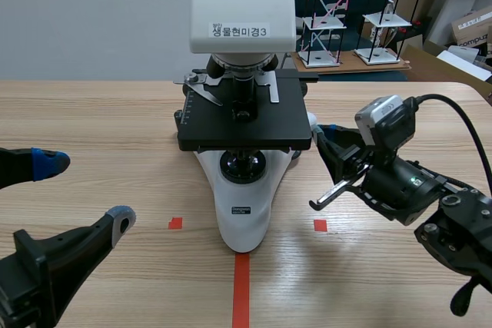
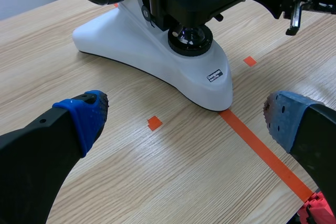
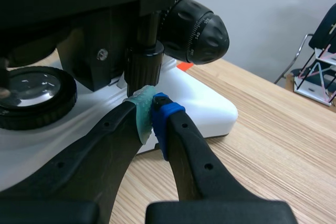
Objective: Return to the home posture
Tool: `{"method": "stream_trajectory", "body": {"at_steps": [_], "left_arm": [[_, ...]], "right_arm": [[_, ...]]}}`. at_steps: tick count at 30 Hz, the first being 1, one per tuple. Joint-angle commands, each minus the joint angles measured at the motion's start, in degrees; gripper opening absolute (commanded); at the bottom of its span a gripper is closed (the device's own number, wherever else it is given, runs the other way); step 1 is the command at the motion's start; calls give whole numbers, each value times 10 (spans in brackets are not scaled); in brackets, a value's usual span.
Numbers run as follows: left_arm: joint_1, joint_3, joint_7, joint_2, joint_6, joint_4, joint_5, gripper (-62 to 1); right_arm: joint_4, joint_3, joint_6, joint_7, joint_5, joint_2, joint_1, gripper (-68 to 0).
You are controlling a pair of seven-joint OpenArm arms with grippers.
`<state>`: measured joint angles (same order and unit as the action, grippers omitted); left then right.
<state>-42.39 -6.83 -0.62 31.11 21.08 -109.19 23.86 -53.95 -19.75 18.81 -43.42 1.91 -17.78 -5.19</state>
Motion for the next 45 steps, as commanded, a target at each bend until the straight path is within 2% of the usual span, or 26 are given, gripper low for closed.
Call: {"method": "stream_trajectory", "body": {"at_steps": [1, 7, 9, 12, 17, 20, 25, 31, 33, 45], "left_arm": [[-4, -3, -8, -3, 1, -12, 4, 14], [-4, -3, -8, -3, 1, -12, 4, 14], [-4, -3, -8, -3, 1, -12, 4, 14], [-4, -3, -8, -3, 1, -12, 4, 14], [-4, -3, -8, -3, 1, -12, 4, 14], [-4, -3, -8, -3, 1, -12, 4, 14], [-4, -3, -8, -3, 1, -12, 4, 14], [-4, -3, -8, -3, 1, -12, 4, 14], [-4, -3, -8, -3, 1, -12, 4, 14], [-4, -3, -8, -3, 1, -12, 4, 14]], "right_arm": [[-21, 20, -1, -15, 7, -5, 21, -671], [-117, 72, 0, 16, 6, -5, 115, -664], [-161, 88, 0, 33, 6, -5, 151, -621], [-229, 110, 0, 59, 6, -5, 205, -506], [-334, 138, 0, 95, 6, -5, 290, -223], [-393, 148, 0, 124, 6, -5, 338, -133], [-478, 162, 1, 167, 7, -5, 410, -81], [-557, 179, 13, 214, 7, -5, 485, -79], [-565, 183, 22, 215, 7, -5, 494, -79], [-565, 184, 22, 226, 7, -5, 493, -79]]}}
